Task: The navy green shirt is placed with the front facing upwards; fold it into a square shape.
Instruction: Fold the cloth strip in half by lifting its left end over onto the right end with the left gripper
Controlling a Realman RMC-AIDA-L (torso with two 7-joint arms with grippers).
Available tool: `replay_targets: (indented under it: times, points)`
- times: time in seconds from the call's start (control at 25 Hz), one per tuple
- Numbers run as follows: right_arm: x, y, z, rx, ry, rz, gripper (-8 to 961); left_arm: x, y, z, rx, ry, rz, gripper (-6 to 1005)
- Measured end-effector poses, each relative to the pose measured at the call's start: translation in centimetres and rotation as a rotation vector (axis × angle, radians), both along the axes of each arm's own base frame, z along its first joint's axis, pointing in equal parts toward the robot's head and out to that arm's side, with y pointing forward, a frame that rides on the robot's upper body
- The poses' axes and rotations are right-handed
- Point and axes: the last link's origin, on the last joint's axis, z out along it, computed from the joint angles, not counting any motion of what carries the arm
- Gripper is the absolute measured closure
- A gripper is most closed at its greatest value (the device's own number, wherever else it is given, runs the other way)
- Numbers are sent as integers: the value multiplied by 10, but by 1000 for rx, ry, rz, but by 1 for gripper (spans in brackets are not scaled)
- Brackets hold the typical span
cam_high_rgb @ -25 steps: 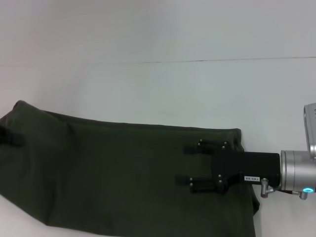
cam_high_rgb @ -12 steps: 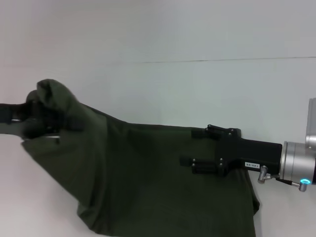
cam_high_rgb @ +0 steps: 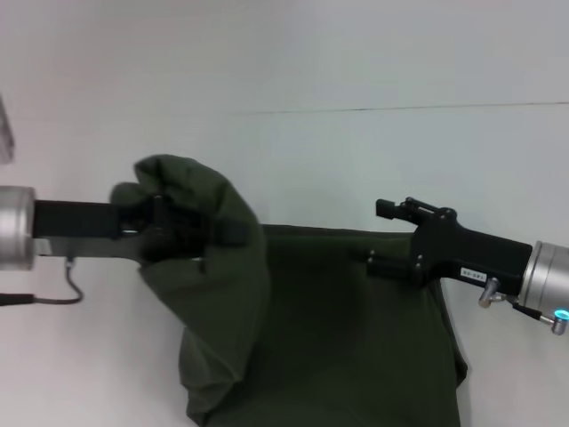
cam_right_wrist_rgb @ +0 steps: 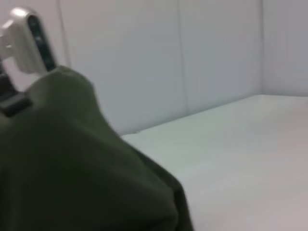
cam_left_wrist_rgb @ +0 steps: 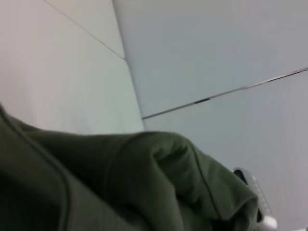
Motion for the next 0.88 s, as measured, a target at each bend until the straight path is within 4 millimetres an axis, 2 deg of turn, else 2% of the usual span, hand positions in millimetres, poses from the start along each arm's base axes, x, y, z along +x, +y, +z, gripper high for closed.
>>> replay_targets:
  times: [0.2, 0.48, 0.88]
  points:
    - [15, 2, 10, 86, 18, -86, 72, 8, -1, -26, 2, -50, 10, 903]
    - [20, 3, 17, 130, 41, -121, 71, 10, -9, -65, -30, -96, 27, 906]
    - [20, 5, 16, 136, 34, -134, 72, 12, -22, -100, -37, -164, 45, 905]
